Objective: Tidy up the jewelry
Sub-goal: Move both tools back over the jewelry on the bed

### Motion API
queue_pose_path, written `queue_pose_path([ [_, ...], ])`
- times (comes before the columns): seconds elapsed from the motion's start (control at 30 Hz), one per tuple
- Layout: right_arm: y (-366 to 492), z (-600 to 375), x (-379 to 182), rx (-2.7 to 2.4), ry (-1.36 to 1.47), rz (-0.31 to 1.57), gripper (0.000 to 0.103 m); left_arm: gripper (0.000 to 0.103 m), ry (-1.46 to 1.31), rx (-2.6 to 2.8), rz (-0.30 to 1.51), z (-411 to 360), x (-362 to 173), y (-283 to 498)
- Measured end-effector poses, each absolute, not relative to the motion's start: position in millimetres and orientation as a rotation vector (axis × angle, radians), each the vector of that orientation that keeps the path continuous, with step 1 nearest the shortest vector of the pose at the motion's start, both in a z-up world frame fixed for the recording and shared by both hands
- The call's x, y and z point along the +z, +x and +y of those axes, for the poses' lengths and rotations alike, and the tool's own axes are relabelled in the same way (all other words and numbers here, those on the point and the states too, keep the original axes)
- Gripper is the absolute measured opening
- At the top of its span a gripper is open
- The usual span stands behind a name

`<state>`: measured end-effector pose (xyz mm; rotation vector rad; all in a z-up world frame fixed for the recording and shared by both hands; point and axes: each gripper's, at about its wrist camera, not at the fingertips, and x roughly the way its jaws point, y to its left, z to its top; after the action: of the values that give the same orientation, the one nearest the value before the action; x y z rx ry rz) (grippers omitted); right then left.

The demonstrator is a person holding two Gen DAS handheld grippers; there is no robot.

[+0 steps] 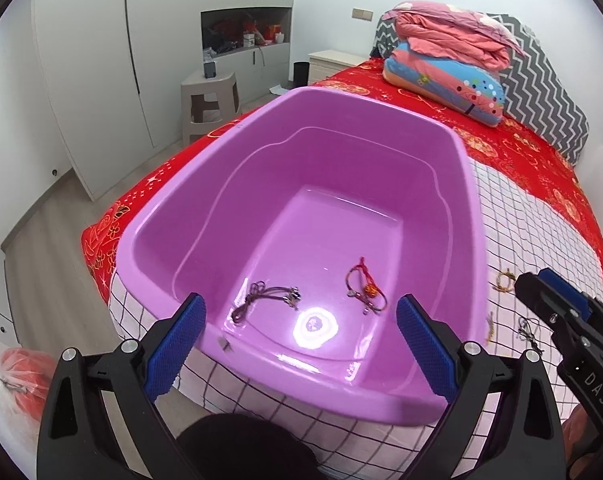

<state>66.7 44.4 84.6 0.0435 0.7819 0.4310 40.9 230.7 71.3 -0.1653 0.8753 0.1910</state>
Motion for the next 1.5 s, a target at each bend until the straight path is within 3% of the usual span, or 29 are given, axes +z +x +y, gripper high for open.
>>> queue_pose_path([
  [0.63,-6.4,-64.4,65.4,0.259,0.121,0.763,0.047,0.095,-0.053,-0.028,0.823,116.6,78.7,-3.6],
  [1.5,-66.9,-213.9,-63.0,-0.039,0.202,0.901,0.048,0.096,0.072,-0.236,0.935,-12.5,-33.3,2.8],
])
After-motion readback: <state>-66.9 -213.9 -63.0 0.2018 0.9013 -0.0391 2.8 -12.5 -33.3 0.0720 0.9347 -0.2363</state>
